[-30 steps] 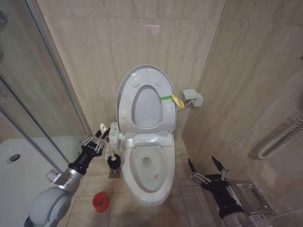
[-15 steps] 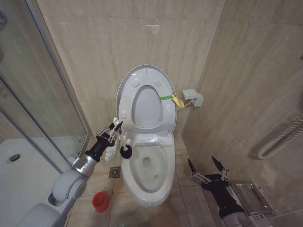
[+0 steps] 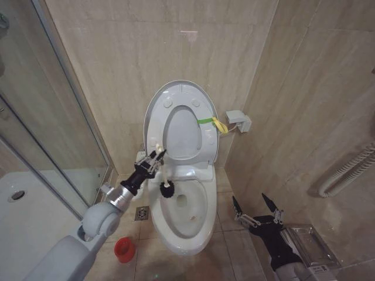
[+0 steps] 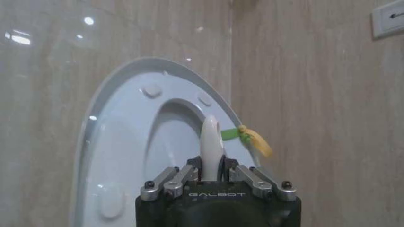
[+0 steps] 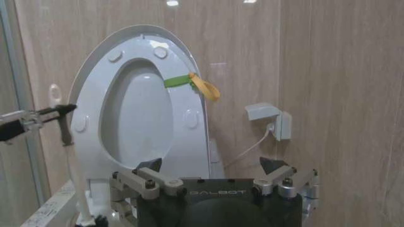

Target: Open the toilet lid, clean the toilet bowl with a toilet brush, close the toilet lid, and flush.

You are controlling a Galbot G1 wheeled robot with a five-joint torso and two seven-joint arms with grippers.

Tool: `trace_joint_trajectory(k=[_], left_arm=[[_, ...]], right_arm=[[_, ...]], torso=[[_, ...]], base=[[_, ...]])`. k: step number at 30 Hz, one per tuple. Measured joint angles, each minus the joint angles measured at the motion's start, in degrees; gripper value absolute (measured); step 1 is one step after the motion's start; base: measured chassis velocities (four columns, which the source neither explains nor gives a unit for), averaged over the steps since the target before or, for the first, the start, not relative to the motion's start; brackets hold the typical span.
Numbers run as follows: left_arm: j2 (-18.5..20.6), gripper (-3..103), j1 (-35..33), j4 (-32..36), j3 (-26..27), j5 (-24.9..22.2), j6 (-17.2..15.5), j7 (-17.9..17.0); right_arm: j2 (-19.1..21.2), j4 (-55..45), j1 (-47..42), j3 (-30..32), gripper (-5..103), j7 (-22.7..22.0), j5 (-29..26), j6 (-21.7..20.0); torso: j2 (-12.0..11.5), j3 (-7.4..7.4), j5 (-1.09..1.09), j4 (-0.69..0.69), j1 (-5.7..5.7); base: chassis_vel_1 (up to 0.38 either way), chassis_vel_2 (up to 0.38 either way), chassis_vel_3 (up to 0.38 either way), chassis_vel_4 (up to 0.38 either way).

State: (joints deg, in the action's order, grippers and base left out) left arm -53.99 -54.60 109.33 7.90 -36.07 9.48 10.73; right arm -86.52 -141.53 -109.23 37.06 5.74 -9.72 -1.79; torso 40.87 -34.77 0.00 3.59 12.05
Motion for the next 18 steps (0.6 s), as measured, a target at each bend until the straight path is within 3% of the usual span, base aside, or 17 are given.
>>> trace_joint_trajectory(k=[8,18], left_arm=[[-3.34,22,6.83,-8.95,-7.50,-0.88,2.28,2.12],[-8.03,22,9.02,-19.06,-10.70,-0.15,5.60,5.54]], right_arm=[[0.00,0.00,0.00,0.00,100,0.00,0.00,0.00],[0.00,0.00,0.00,0.00,100,0.00,0.00,0.00]], torso=[[0.00,0.00,0.01,0.01,0.00],[0.00,0.00,0.00,0.01,0.00]], base=[[0.000,0.000,0.000,0.000],[0.000,0.000,0.000,0.000]])
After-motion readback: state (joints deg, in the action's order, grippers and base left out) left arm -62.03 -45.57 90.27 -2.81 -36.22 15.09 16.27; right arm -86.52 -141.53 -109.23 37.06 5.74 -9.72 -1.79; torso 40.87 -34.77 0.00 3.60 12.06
